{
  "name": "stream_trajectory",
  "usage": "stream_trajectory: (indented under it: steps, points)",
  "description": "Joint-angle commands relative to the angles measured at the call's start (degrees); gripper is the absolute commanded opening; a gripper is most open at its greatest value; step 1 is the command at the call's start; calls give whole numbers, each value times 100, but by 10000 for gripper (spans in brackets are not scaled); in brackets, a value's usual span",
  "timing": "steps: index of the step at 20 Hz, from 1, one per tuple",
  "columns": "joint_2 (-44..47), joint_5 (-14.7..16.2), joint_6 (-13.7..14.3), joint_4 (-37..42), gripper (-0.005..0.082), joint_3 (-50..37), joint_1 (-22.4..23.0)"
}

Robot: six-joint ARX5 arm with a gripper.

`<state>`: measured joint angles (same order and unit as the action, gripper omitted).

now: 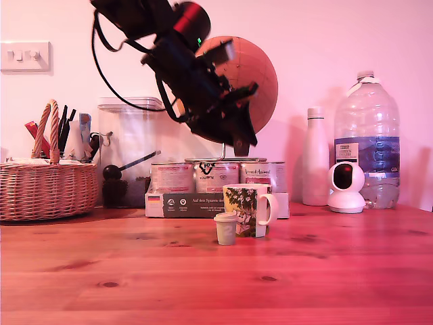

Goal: Pick up the coffee capsules on the table and drop them inside the coffee cup

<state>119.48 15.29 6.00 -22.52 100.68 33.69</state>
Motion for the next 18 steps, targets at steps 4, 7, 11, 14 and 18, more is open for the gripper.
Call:
stream_trajectory:
  steps: [4,7,11,14,18]
  points:
    - [557,-24,7,-466,215,564,-59]
    - [776,-37,7,-697,215,837,-59]
    - [879,-35,7,-863,215,938,-59]
    - [879,-57,9,-1032,215,938,-59]
    - [879,-76,13,-1084,215,938,-59]
